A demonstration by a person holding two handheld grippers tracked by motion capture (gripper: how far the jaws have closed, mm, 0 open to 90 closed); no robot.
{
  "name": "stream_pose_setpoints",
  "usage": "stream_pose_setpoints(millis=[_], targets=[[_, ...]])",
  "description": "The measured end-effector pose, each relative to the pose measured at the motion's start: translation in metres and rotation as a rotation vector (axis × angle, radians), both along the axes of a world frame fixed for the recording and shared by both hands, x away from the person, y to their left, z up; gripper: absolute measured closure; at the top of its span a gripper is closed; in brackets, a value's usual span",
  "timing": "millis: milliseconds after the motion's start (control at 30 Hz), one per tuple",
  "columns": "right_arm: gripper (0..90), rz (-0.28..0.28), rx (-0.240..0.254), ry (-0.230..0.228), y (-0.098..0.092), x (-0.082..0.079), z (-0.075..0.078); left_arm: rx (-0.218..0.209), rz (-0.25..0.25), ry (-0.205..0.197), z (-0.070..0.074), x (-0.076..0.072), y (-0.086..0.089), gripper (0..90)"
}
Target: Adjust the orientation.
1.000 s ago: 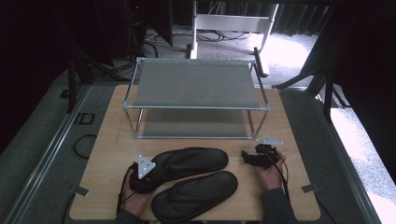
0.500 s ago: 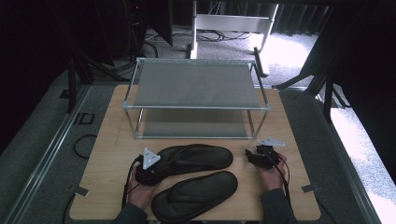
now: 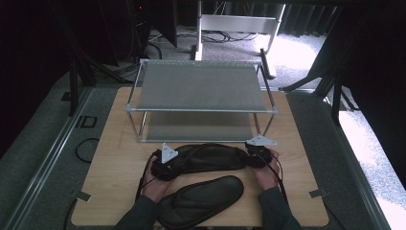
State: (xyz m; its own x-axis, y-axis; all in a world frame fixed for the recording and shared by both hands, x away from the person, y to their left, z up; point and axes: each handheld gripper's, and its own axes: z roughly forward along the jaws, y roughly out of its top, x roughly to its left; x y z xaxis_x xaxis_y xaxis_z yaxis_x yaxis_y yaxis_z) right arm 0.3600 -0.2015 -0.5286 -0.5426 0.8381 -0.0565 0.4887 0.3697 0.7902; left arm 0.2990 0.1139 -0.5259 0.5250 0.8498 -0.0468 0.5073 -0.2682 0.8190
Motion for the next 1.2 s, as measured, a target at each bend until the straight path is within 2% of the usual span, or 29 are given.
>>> stream_pose_setpoints(millis=[100,200,267,333,433,467,500,533,600,667,733,867,933,1033,1200], targets=[[48.5,0.055,0.003,0.014,0.016,0.009,0.002,0.001,-0.009,0.012,0.001,0.005,-0.003,58.1],[45.3,0.093,-0.035,0.012,0.03,0.016,0.002,0.002,-0.018,0.017,0.002,0.009,-0.006,57.6],[44.3,0.113,-0.039,0.018,0.034,0.018,0.002,-0.006,-0.022,0.021,0.001,0.011,-0.007,57.6],[42.9,0.147,-0.085,0.019,0.046,0.026,0.0,-0.014,-0.025,0.024,0.001,0.013,-0.01,57.7],[46.1,0.152,-0.094,0.03,0.05,0.031,-0.003,-0.012,-0.034,0.026,0.001,0.015,-0.013,58.0],[49.9,0.154,-0.099,0.03,0.051,0.032,-0.003,-0.006,-0.04,0.029,0.002,0.015,-0.017,58.0],[57.4,0.157,-0.111,0.023,0.051,0.031,-0.004,-0.001,-0.043,0.027,0.002,0.015,-0.017,58.8],[58.6,0.155,-0.123,0.013,0.051,0.03,-0.004,-0.011,-0.062,0.035,0.003,0.016,-0.018,58.4],[62.7,0.157,-0.13,0.009,0.046,0.027,-0.004,-0.009,-0.103,0.044,0.003,0.015,-0.022,55.9],[67.8,0.159,-0.139,0.0,0.039,0.023,-0.003,0.014,-0.14,0.026,0.004,0.011,-0.026,54.8],[69.8,0.17,-0.146,-0.006,0.032,0.018,-0.003,0.003,-0.154,0.021,0.007,0.008,-0.027,53.8],[72.7,0.188,-0.157,-0.022,0.016,0.009,-0.004,-0.003,-0.16,0.011,0.016,0.0,-0.022,52.0],[73.2,0.191,-0.156,-0.022,0.009,0.007,-0.004,0.0,-0.163,0.007,0.021,-0.008,-0.016,51.0],[73.6,0.185,-0.154,-0.023,-0.005,0.003,-0.004,0.004,-0.168,0.003,0.025,-0.021,-0.006,49.1],[73.8,0.161,-0.147,-0.014,-0.026,-0.004,-0.005,0.004,-0.147,0.008,0.025,-0.042,0.011,45.7]])
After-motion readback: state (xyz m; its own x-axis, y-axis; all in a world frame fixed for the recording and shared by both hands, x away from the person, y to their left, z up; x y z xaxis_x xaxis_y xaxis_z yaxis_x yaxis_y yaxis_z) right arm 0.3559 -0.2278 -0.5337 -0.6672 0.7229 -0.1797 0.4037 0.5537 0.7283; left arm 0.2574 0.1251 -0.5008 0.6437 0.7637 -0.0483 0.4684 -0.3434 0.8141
